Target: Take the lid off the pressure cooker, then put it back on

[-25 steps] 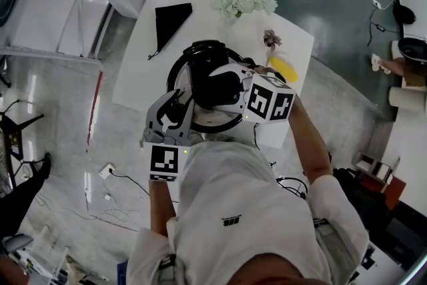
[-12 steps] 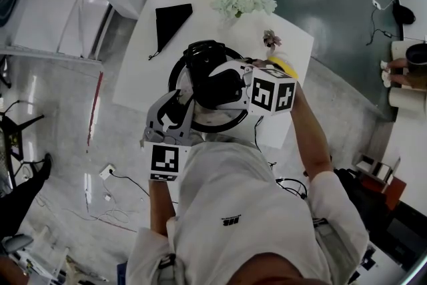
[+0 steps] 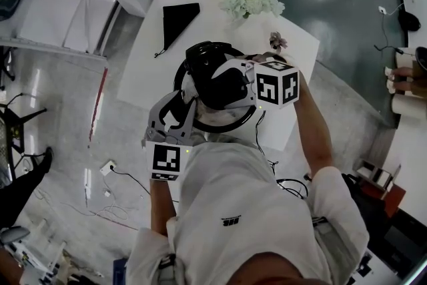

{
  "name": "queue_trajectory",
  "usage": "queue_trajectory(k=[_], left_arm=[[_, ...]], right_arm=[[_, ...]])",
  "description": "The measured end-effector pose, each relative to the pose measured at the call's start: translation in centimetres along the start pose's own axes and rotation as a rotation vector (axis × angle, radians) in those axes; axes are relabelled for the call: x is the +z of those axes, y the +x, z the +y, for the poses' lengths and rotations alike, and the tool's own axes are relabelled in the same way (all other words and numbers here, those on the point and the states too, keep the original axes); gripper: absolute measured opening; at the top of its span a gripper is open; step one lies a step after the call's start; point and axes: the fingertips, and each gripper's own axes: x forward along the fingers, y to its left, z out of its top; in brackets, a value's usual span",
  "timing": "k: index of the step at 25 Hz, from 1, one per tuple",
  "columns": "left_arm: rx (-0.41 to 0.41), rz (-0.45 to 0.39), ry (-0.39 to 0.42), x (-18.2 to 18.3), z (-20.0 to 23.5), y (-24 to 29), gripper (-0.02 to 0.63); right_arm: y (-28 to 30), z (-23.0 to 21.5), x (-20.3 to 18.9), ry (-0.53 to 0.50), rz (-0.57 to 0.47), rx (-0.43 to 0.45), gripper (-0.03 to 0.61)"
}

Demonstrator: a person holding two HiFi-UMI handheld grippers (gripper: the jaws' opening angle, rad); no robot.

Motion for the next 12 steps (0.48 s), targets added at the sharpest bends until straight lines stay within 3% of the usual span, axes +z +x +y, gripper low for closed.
queue_trajectory(k=[5,12], left_arm=[[0.007,0.001,-0.006,-0.06,0.03,-0.04,0.137],[0.003,-0.004,0.006,0.1,-0.62,-0.01,0.137]], right_arm=[[-0.03,0.08,0.06,-0.012,-0.015,0.009,0.275],[0.06,0.05,0.03,-0.022,-0.026,-0.067,0.278]])
